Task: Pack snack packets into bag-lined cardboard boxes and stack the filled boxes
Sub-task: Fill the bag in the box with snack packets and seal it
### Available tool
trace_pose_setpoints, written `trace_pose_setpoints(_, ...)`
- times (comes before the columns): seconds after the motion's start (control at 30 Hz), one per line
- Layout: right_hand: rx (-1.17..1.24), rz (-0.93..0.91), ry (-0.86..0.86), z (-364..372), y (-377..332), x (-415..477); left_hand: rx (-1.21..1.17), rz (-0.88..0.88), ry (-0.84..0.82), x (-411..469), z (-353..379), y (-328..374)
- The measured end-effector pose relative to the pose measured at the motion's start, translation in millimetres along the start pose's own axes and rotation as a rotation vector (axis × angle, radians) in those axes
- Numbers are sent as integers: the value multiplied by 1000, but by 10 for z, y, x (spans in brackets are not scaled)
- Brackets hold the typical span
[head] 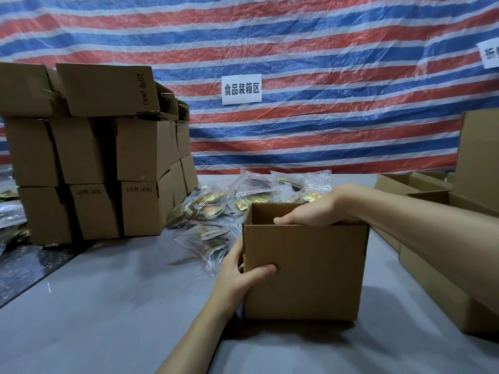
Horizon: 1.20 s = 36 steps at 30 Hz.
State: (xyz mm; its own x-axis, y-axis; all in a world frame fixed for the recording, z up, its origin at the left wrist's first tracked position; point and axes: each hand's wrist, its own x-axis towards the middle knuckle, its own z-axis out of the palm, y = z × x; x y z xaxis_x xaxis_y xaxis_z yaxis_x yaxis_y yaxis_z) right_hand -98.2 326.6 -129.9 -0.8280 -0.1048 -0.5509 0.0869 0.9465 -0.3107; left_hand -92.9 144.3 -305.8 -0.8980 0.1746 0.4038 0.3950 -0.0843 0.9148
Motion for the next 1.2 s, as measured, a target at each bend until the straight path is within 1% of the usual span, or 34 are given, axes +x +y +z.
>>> trace_pose_setpoints(0.1,78,-53,26,12,32,51,-21,-2,-1,-4,4,13)
trace_pose_setpoints(0.17,138,-51,16,31,57,86,-21,1,-7,-12,7,23)
trace_pose_setpoints(0.23,133,-76,20,33,71,121,-24,2,-7,-19,10,30)
trace_pose_setpoints(0.3,110,-159,62,39,70,134,-35,5,-1,-15,13,33)
trace_pose_setpoints(0.33,111,-215,111,50,72,137,-39,6,4,-12,13,31)
trace_pose_setpoints(0.37,116,-276,198,65,82,138,-41,10,6,-9,14,22)
trace_pose_setpoints(0.4,126,-337,325,86,96,141,-40,15,4,-4,12,12)
trace_pose_setpoints(0.47,144,-450,646,142,146,130,-25,18,-6,6,8,-12)
trace_pose_setpoints(0.53,77,-555,974,191,226,113,-4,27,23,12,19,-15)
trace_pose_setpoints(0.57,33,-589,1070,215,254,108,10,36,85,16,24,-13)
trace_pose_setpoints(0.6,5,-602,1082,241,262,95,34,50,177,23,24,-14)
trace_pose_setpoints(0.63,-8,-590,1027,264,249,90,68,68,298,38,15,-17)
trace_pose_setpoints(0.7,-31,-517,836,297,203,106,152,68,583,78,-38,-26)
trace_pose_setpoints(0.73,-38,-491,762,303,184,116,197,33,715,111,-88,-38)
trace_pose_setpoints(0.77,-42,-490,727,304,170,116,233,-34,826,140,-145,-54)
trace_pose_setpoints(0.8,-39,-511,729,295,166,106,244,-134,906,164,-199,-68)
trace_pose_setpoints(0.87,-36,-585,795,259,180,55,195,-323,969,212,-296,-114)
trace_pose_setpoints(0.93,-68,-671,916,244,210,-11,122,-383,955,231,-352,-132)
trace_pose_setpoints(1.0,-66,-781,1125,278,273,-48,46,-392,928,238,-379,-148)
trace_pose_setpoints(1.07,12,-885,1346,343,388,-49,-6,-406,930,242,-405,-157)
trace_pose_setpoints(1.13,70,-921,1529,423,520,-15,-39,-419,903,249,-434,-174)
trace_pose_setpoints(1.2,128,-895,1658,505,655,54,-52,-421,870,254,-461,-189)
